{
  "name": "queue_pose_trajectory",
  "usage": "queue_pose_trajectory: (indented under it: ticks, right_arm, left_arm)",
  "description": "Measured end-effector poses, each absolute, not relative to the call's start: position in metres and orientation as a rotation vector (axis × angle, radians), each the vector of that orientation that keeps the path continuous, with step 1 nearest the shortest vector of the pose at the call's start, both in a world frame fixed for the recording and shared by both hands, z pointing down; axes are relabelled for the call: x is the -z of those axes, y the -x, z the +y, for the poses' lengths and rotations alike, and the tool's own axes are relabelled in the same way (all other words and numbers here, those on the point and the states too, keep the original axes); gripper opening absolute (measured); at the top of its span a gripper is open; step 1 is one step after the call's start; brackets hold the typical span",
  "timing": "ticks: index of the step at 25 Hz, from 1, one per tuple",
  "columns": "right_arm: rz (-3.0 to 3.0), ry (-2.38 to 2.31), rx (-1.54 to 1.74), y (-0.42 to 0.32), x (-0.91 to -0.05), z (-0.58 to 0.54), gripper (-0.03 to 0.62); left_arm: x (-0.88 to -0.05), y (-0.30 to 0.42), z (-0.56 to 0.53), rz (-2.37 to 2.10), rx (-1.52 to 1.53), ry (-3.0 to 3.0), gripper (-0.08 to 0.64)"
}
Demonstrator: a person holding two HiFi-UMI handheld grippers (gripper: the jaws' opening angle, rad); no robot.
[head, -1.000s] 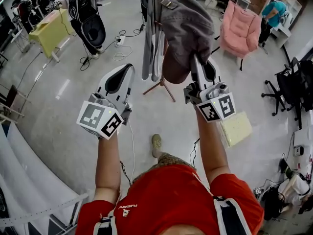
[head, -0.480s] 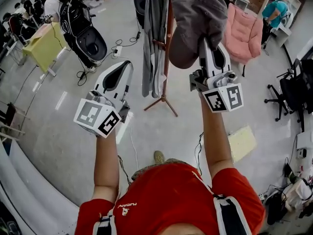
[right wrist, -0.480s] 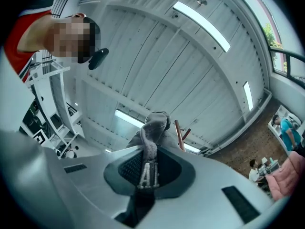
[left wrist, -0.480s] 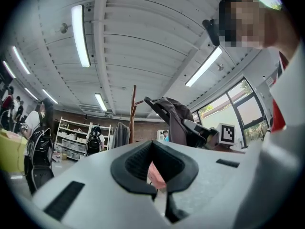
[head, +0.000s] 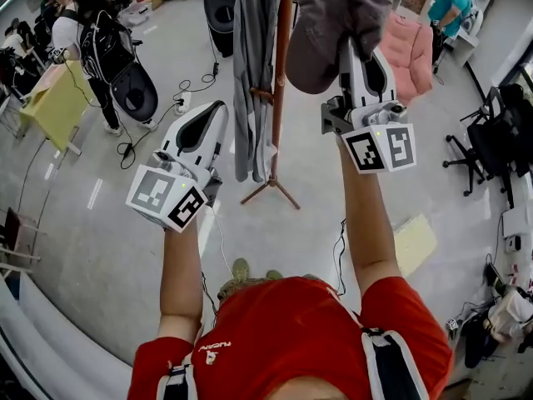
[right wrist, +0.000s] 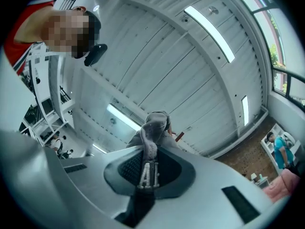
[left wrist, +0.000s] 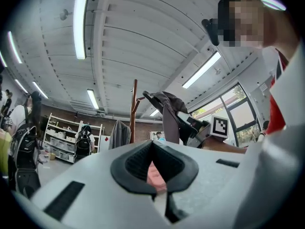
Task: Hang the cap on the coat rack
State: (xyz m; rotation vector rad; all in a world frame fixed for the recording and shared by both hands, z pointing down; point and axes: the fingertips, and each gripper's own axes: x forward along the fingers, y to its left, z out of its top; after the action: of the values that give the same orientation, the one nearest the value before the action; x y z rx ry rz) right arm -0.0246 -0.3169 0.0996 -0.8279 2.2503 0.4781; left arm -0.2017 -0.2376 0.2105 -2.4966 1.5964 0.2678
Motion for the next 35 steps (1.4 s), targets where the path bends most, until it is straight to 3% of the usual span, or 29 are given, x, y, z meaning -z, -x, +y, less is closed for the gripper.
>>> queue_pose_trajectory:
  ticks: [28, 35]
  right_arm:
    - [2.305, 1.314, -0.731, 0.131, -0.175, -0.412, 0.051]
    - [2.396, 1.348, -0.66, 0.136, -0.198, -0.436, 0.088]
  left_arm:
    - [-0.243, 0.275, -0.364, 1.168, -0.302, 2.783, 0.008]
    - [-0.256, 0.271, -0.371, 1.191, -0.303, 2.804, 0.008]
